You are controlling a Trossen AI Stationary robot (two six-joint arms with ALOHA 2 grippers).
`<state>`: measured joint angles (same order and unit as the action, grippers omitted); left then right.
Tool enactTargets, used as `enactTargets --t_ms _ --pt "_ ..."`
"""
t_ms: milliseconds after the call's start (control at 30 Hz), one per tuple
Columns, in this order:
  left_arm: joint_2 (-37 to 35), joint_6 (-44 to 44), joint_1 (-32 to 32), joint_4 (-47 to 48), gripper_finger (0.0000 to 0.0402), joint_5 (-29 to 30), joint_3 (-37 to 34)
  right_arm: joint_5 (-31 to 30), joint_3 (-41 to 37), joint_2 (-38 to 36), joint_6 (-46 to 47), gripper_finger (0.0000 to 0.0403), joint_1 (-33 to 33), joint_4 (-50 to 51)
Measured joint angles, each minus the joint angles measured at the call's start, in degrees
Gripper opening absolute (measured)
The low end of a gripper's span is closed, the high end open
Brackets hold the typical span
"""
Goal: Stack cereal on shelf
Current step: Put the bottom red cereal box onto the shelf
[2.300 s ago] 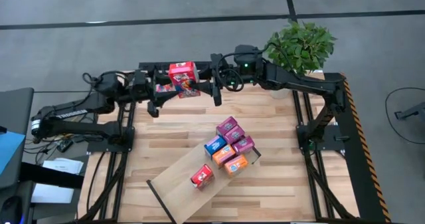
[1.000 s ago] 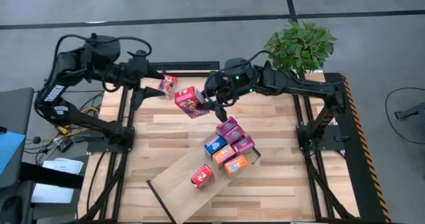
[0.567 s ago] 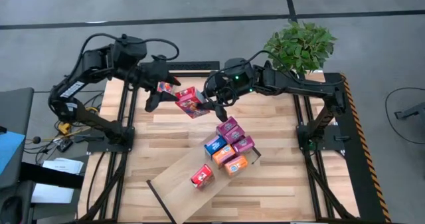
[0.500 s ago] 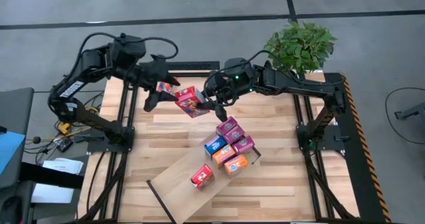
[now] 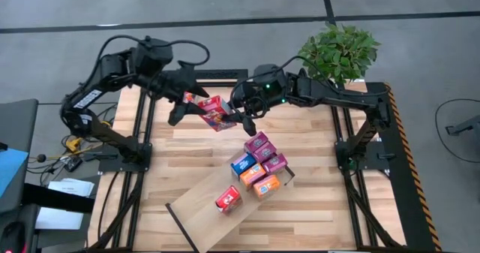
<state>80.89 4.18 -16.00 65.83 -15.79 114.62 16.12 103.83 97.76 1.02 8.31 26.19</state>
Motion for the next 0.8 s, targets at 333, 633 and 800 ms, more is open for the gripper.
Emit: enactTargets --t_ms 333,633,800 --pt "1.37 2.69 0.03 1.15 0.0272 1.63 0.01 -0.20 0.00 0.02 0.46 0.0193 -0.39 0.31" --pt "1.74 2.75 0.03 2.74 0.0272 2.95 -0.04 -0.20 0.00 0.02 0.43 0.0188 -0.39 0.16" --pt "1.72 2.23 0.03 3.03 0.0259 3.37 -0.04 -0.19 0.00 0.02 0.18 0.0197 -0.39 0.16"
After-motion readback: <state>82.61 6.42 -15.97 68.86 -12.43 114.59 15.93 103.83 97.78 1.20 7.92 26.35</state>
